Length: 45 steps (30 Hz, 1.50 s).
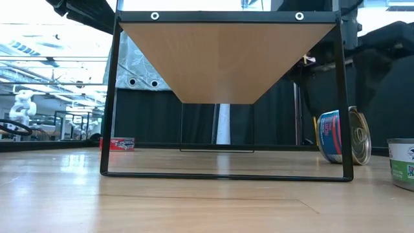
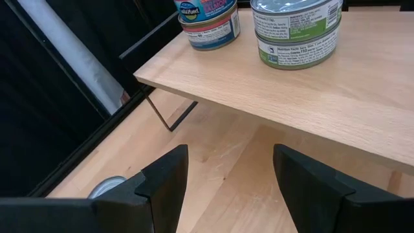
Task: Stack canned seafood by type on shelf
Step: Stack the blue pink tuna can on top of the stacked blue pink tuna can on the shelf
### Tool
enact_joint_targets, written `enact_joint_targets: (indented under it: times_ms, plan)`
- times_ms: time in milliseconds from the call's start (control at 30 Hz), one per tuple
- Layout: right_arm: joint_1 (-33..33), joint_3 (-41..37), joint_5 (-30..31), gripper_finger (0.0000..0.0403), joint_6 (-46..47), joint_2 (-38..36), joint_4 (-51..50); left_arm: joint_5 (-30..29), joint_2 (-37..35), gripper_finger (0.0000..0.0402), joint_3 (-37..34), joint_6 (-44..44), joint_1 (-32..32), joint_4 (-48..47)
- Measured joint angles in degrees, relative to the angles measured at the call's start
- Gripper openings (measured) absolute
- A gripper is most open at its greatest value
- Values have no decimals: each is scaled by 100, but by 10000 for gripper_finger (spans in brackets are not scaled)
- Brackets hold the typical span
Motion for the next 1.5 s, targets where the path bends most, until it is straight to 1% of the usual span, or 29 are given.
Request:
enact_joint_targets:
  times_ms: [100, 167, 367, 700, 900, 1033, 1200, 1267, 1400, 1500]
  plan:
    - [0, -51, -2, 348, -51, 78, 32, 0, 0, 228, 0, 13, 0, -4]
    - [-4, -160, -1, 338, -64, 85, 88, 0, 0, 228, 0, 13, 0, -7]
    - [-2, -229, 50, 293, 143, 86, 157, 1, 0, 228, 2, 13, 0, -11]
    - [7, -244, 53, 218, 148, 241, 267, 4, 0, 228, 4, 14, 0, -12]
    - [11, -251, 55, 182, 492, 301, 206, 9, 0, 228, 4, 15, 0, -32]
    - [11, -222, 27, 178, 957, 224, -108, 7, 0, 228, 4, 14, 1, -35]
    - [102, 241, -14, 192, 1717, 5, -1131, -19, 0, 228, 4, 13, 1, -33]
    - [183, 550, -194, 189, 2066, -119, -1463, -63, 0, 228, 4, 15, 0, -33]
    - [386, 1215, -641, 180, 2763, -471, -1537, -140, 0, 228, 4, 22, 0, -33]
    - [529, 1732, -708, 183, 3169, -737, -1499, -204, 0, 228, 4, 26, 0, -33]
